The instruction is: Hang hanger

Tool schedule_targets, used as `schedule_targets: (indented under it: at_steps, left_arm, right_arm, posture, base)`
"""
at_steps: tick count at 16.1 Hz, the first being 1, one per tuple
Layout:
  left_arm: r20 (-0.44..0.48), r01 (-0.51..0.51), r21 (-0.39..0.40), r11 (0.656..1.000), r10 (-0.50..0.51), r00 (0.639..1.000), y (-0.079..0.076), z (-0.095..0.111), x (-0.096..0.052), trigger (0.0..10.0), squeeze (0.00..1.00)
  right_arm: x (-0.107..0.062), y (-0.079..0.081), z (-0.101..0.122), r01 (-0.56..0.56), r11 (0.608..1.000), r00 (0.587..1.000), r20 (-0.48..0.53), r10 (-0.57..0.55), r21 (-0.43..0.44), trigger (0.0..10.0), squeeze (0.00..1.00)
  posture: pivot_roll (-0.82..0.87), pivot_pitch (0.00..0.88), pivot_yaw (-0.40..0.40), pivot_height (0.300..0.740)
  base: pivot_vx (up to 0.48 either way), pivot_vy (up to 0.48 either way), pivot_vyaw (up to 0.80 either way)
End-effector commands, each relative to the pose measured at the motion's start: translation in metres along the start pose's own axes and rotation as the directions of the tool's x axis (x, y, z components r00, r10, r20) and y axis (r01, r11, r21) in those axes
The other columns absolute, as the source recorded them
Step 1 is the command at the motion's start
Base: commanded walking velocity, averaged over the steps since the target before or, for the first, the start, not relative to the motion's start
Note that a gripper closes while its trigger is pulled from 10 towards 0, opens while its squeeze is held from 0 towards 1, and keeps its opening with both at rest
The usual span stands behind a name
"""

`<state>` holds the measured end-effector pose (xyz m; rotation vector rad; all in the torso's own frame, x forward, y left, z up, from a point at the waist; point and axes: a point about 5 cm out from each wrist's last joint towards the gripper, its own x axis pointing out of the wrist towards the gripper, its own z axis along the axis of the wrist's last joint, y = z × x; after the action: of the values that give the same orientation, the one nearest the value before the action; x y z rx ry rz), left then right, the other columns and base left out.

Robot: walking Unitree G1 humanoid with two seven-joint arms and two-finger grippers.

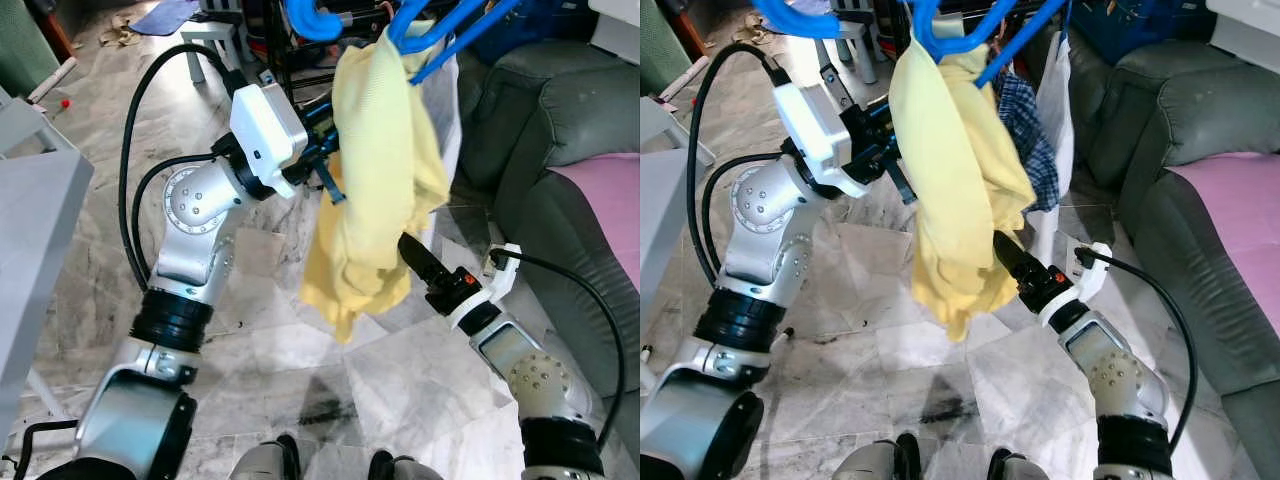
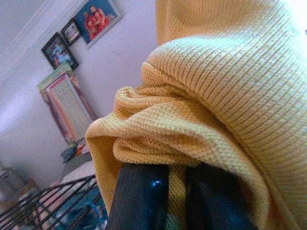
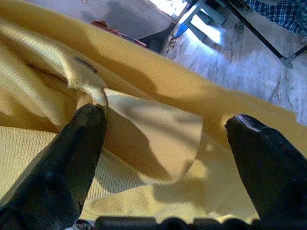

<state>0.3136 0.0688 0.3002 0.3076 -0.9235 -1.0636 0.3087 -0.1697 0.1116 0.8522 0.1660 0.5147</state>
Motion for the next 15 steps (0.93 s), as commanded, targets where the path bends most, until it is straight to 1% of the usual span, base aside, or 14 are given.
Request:
schedule_targets:
  at_steps: [1, 3, 5, 8, 9, 10, 12, 13, 14, 15]
  left_arm:
    - [0.047, 0.018, -0.004, 1.0, -0.018, 0.999, -0.003, 0.009, 0.003, 0.0, 0.0]
    - [0.046, 0.041, -0.032, 0.999, -0.039, 0.998, -0.011, 0.007, 0.005, 0.0, 0.0]
    - [0.031, 0.06, -0.049, 0.997, -0.058, 0.998, -0.019, 0.002, 0.004, 0.0, 0.0]
    - [-0.002, 0.055, -0.073, 0.996, -0.055, 0.998, -0.023, -0.006, -0.001, 0.0, 0.0]
    - [0.0, 0.051, -0.076, 0.996, -0.051, 0.999, -0.023, -0.005, 0.0, 0.0, 0.0]
    - [0.004, 0.05, -0.077, 0.996, -0.05, 0.999, -0.023, -0.004, 0.001, 0.0, 0.0]
    - [0.038, 0.05, -0.073, 0.996, -0.047, 0.998, -0.021, 0.004, 0.007, 0.0, 0.0]
    - [0.069, 0.052, -0.073, 0.996, -0.047, 0.997, -0.02, 0.011, 0.012, 0.0, 0.0]
    - [0.104, 0.051, -0.08, 0.995, -0.043, 0.994, -0.02, 0.019, 0.018, 0.0, 0.0]
    - [0.127, 0.061, -0.08, 0.995, -0.05, 0.991, -0.021, 0.026, 0.022, 0.0, 0.0]
  right_arm:
    - [0.004, 0.003, -0.003, -0.014, 1.0, 1.0, -0.02, 0.014, -0.004, 10.0, 0.0]
    - [0.01, 0.006, -0.003, -0.029, 1.0, 0.999, -0.027, 0.029, -0.01, 10.0, 0.0]
    - [0.014, 0.014, -0.002, -0.071, 0.997, 0.997, -0.033, 0.071, -0.013, 10.0, 0.0]
    - [0.012, 0.022, -0.003, -0.133, 0.991, 0.989, -0.065, 0.132, -0.006, 10.0, 0.0]
    - [0.01, 0.019, -0.006, -0.124, 0.992, 0.989, -0.083, 0.123, -0.006, 10.0, 0.0]
    - [0.009, 0.017, -0.008, -0.113, 0.994, 0.99, -0.089, 0.112, -0.006, 10.0, 0.0]
    - [0.008, 0.005, -0.02, -0.032, 0.999, 0.987, -0.158, 0.029, -0.017, 10.0, 0.0]
    - [0.008, -0.004, -0.031, 0.037, 0.999, 0.974, -0.222, -0.04, -0.019, 10.0, 0.0]
    - [0.009, -0.011, -0.038, 0.093, 0.995, 0.966, -0.24, -0.1, -0.04, 10.0, 0.0]
    - [0.012, -0.013, -0.039, 0.129, 0.991, 0.963, -0.235, -0.13, -0.02, 10.0, 0.0]
  posture:
    - [-0.02, 0.168, 0.046, 0.74]
    - [-0.02, 0.164, 0.045, 0.74]
    - [-0.02, 0.164, 0.045, 0.74]
    - [-0.02, 0.167, 0.044, 0.74]
    - [-0.02, 0.169, 0.043, 0.74]
    - [-0.02, 0.169, 0.043, 0.74]
    - [-0.02, 0.171, 0.04, 0.74]
    - [-0.01, 0.17, 0.037, 0.74]
    - [-0.01, 0.169, 0.035, 0.74]
    - [0.0, 0.169, 0.035, 0.74]
  base:
    - [0.0, 0.0, 0.0]
    - [0.0, 0.0, 0.0]
    - [0.0, 0.0, 0.0]
    - [0.0, 0.0, 0.0]
    - [0.0, 0.0, 0.0]
    - [0.0, 0.0, 0.0]
    - [0.0, 0.0, 0.0]
    - [0.0, 0.0, 0.0]
    - [0.0, 0.0, 0.0]
    - [0.0, 0.0, 0.0]
